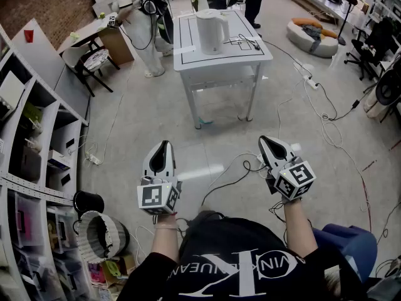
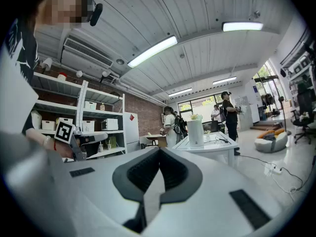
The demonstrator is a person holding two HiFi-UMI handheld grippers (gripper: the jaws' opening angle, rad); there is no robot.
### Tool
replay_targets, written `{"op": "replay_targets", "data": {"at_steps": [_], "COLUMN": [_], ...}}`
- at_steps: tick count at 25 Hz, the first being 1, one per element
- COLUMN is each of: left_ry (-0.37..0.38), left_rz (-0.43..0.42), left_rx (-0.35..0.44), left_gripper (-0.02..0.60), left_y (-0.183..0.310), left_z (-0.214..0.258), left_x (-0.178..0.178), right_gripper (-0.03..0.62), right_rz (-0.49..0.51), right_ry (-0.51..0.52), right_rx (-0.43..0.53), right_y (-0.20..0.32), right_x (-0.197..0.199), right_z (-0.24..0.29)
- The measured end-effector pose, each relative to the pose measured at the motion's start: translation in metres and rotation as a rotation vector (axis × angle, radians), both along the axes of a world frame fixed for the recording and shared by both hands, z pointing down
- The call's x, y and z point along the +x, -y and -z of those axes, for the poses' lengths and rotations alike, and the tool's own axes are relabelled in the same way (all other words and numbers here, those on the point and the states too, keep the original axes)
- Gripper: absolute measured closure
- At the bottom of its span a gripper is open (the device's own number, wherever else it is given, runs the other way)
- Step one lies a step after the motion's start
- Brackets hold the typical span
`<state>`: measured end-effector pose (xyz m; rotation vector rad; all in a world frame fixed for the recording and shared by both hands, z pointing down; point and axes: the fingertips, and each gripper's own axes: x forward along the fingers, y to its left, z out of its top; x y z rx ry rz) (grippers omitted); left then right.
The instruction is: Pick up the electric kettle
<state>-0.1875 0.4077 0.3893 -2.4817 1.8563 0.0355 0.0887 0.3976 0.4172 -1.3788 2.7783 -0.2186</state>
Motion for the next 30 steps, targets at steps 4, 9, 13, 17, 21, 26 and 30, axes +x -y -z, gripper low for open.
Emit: {"op": "replay_targets", "data": {"at_steps": [4, 9, 13, 17, 21, 26, 30], "left_ry": [-0.001, -0.006, -0.002, -0.001, -0.013, -0.045, -0.059], "left_rz": [-0.01, -0.008, -0.013, -0.009, -0.013, -0.003, -0.014], "left_rx": [0.012, 0.009, -0.002, -0.022, -0.044, -0.034, -0.02], "left_gripper": [0.558, 0.558, 0.558, 0.558, 0.558, 0.556, 0.457], "left_y": [-0.001, 0.0, 0.003, 0.007, 0.01, 0.021, 0.034], "left_z": [0.004, 0.005, 0.002, -0.002, -0.004, -0.003, -0.001], "left_x": [0.005, 0.01, 0.013, 0.014, 0.014, 0.008, 0.012], "right_gripper": [0.595, 0.595, 0.595, 0.595, 0.595, 0.595, 0.595], "right_rz": [-0.009, 0.004, 0.004, 0.006, 0.005, 0.003, 0.006], "right_ry": [0.007, 0.008, 0.006, 0.002, 0.001, 0.01, 0.008], "right_rx": [-0.002, -0.003, -0.011, -0.014, -0.013, -0.021, -0.028], "right_y": [-0.002, -0.003, -0.001, 0.002, 0.006, 0.014, 0.023], "right_x": [0.003, 0.003, 0.004, 0.005, 0.005, 0.004, 0.005], "right_z": [0.0, -0.001, -0.005, -0.007, -0.007, -0.012, -0.018]}}
